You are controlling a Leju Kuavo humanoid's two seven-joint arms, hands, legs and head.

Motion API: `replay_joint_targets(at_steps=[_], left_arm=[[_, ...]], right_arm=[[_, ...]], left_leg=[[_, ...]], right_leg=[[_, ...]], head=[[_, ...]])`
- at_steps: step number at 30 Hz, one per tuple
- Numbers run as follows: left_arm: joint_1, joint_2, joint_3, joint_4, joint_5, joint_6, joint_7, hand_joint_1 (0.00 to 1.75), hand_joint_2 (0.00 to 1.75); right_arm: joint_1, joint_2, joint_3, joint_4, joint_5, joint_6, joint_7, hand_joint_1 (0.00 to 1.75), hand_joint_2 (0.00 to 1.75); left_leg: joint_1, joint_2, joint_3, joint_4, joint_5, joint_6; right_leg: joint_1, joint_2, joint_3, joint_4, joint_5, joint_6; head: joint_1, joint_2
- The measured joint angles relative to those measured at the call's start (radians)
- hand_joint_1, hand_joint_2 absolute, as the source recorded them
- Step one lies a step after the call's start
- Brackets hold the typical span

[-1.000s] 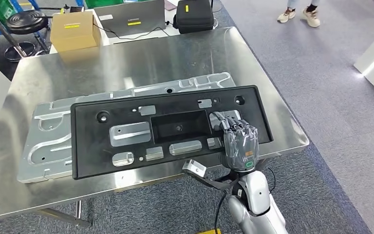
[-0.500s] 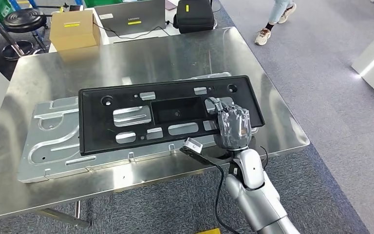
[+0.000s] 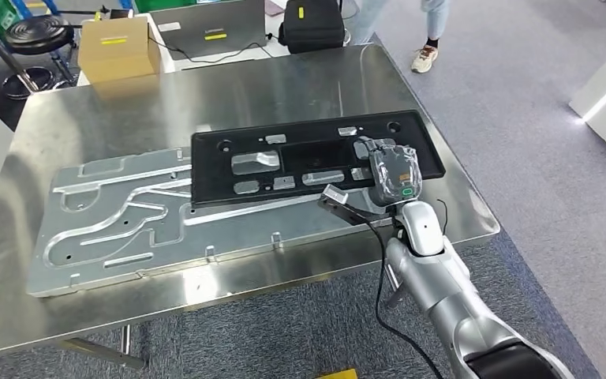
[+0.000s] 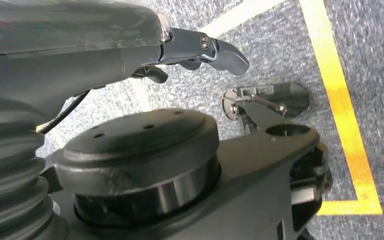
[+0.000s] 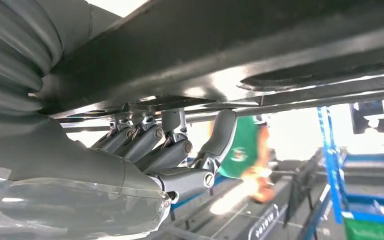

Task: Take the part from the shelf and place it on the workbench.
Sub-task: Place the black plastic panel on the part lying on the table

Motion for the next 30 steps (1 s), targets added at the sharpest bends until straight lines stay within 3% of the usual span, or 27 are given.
replay_joint_targets(at_steps=[2, 5, 6, 7, 8, 10, 12, 15, 17, 20, 21, 22, 23, 24, 26, 28, 30], left_arm=[[0.0, 0.0, 0.0, 0.0, 0.0, -0.004, -0.004, 0.0, 1.75], [0.001, 0.0, 0.0, 0.0, 0.002, -0.012, -0.011, 0.0, 1.75], [0.002, 0.0, 0.0, 0.0, 0.002, -0.014, -0.013, 0.0, 1.75], [0.002, 0.0, 0.0, 0.0, 0.003, -0.015, -0.016, 0.0, 1.75], [0.002, 0.0, 0.0, 0.0, 0.004, -0.015, -0.019, 0.0, 1.75], [0.002, 0.0, 0.0, 0.0, 0.004, -0.015, -0.021, 0.0, 1.75], [0.002, 0.001, 0.0, 0.0, 0.004, -0.015, -0.022, 0.0, 1.75], [0.002, 0.001, 0.0, 0.0, 0.004, -0.015, -0.023, 0.0, 1.75], [0.003, 0.0, 0.0, 0.0, 0.004, -0.015, -0.023, 0.0, 1.75], [0.0, 0.0, 0.0, 0.0, 0.003, -0.016, -0.024, 0.0, 1.75], [0.0, 0.0, 0.0, 0.0, 0.003, -0.017, -0.025, 0.0, 1.75], [0.0, 0.0, 0.0, 0.0, 0.002, -0.018, -0.027, 0.0, 1.75], [0.0, 0.0, 0.0, 0.0, 0.001, -0.019, -0.03, 0.0, 1.75], [0.001, 0.0, 0.0, 0.0, -0.001, -0.02, -0.034, 0.0, 1.75], [0.0, -0.001, -0.001, 0.0, -0.005, -0.022, -0.04, 0.0, 1.75], [-0.001, -0.002, -0.001, 0.0, -0.007, -0.023, -0.043, 0.0, 1.75], [-0.001, -0.002, -0.002, 0.0, -0.007, -0.023, -0.044, 0.0, 1.75]], right_arm=[[-0.023, -0.004, -0.006, 0.038, 0.003, 0.001, -0.008, 1.75, 1.75], [-0.051, -0.007, -0.011, 0.088, 0.003, 0.006, -0.018, 1.75, 1.75], [-0.058, -0.009, -0.012, 0.106, 0.002, 0.007, -0.024, 1.75, 1.75], [-0.063, -0.012, -0.013, 0.122, 0.0, 0.009, -0.031, 1.75, 1.75], [-0.068, -0.015, -0.014, 0.139, -0.004, 0.011, -0.042, 1.75, 1.75], [-0.079, -0.02, -0.02, 0.166, -0.02, 0.02, -0.066, 1.75, 1.75], [-0.095, -0.027, -0.028, 0.19, -0.039, 0.032, -0.089, 1.75, 1.75], [-0.11, -0.04, -0.038, 0.221, -0.062, 0.05, -0.121, 1.75, 1.75], [-0.118, -0.049, -0.042, 0.237, -0.07, 0.06, -0.139, 1.75, 1.75], [-0.132, -0.058, -0.045, 0.26, -0.08, 0.076, -0.161, 1.75, 1.75], [-0.133, -0.06, -0.046, 0.268, -0.082, 0.082, -0.167, 1.75, 1.75], [-0.134, -0.062, -0.047, 0.276, -0.083, 0.089, -0.171, 1.75, 1.75], [-0.134, -0.065, -0.047, 0.283, -0.083, 0.095, -0.174, 1.75, 1.75], [-0.136, -0.066, -0.047, 0.289, -0.083, 0.1, -0.176, 1.75, 1.75], [-0.143, -0.067, -0.047, 0.297, -0.084, 0.109, -0.184, 1.75, 1.75], [-0.149, -0.067, -0.047, 0.303, -0.086, 0.117, -0.191, 1.75, 1.75], [-0.151, -0.066, -0.047, 0.31, -0.087, 0.127, -0.194, 1.75, 1.75]], left_leg=[[0.002, 0.001, -0.014, 0.032, -0.024, -0.01], [0.005, 0.001, -0.097, 0.21, -0.11, -0.018], [0.006, 0.002, -0.125, 0.265, -0.126, -0.02], [0.006, 0.002, -0.139, 0.288, -0.124, -0.02], [0.006, 0.002, -0.133, 0.271, -0.102, -0.019], [0.006, 0.002, -0.077, 0.142, -0.028, -0.011], [0.002, 0.002, -0.024, 0.028, 0.012, -0.001], [0.0, 0.0, -0.011, 0.0, 0.012, 0.011], [0.003, 0.001, -0.007, -0.01, 0.017, 0.023], [0.003, 0.003, -0.004, -0.016, 0.02, 0.032], [0.003, 0.003, -0.004, -0.015, 0.02, 0.033], [0.003, 0.002, -0.004, -0.014, 0.019, 0.033], [0.003, 0.001, -0.004, -0.011, 0.017, 0.033], [0.004, 0.0, -0.004, -0.008, 0.015, 0.031], [0.002, -0.001, -0.006, 0.002, 0.007, 0.023], [-0.002, -0.001, -0.01, 0.007, 0.003, 0.014], [-0.002, -0.001, -0.01, 0.006, 0.002, 0.005]], right_leg=[[-0.002, 0.0, 0.002, -0.006, 0.003, -0.012], [-0.002, 0.0, 0.003, -0.007, 0.003, -0.021], [-0.001, -0.001, 0.004, -0.007, 0.002, -0.022], [0.0, -0.001, 0.005, -0.007, 0.001, -0.023], [0.001, 0.0, 0.006, -0.006, 0.0, -0.022], [0.002, 0.001, 0.01, -0.005, -0.003, -0.02], [0.004, 0.002, 0.009, -0.003, -0.005, -0.014], [0.004, 0.001, 0.007, -0.004, -0.005, 0.003], [0.002, 0.001, -0.004, 0.02, -0.023, 0.013], [-0.001, 0.0, -0.08, 0.179, -0.103, 0.023], [-0.003, 0.0, -0.109, 0.236, -0.121, 0.025], [-0.005, 0.0, -0.126, 0.264, -0.122, 0.027], [-0.007, 0.0, -0.127, 0.259, -0.105, 0.028], [-0.009, -0.001, -0.108, 0.213, -0.072, 0.028], [-0.01, -0.002, -0.049, 0.082, -0.012, 0.026], [-0.007, -0.002, -0.019, 0.014, 0.005, 0.019], [-0.005, 0.0, -0.018, 0.011, 0.004, 0.009]], head=[[-0.001, 0.0], [-0.002, 0.0], [-0.002, 0.0], [-0.002, 0.0], [-0.002, 0.0], [-0.002, 0.0], [-0.002, 0.0], [-0.002, 0.0], [-0.001, 0.0], [0.0, 0.0], [0.0, 0.0], [0.0, 0.0], [0.0, 0.0], [0.0, 0.0], [0.0, 0.0], [-0.001, 0.0], [-0.002, 0.0]])
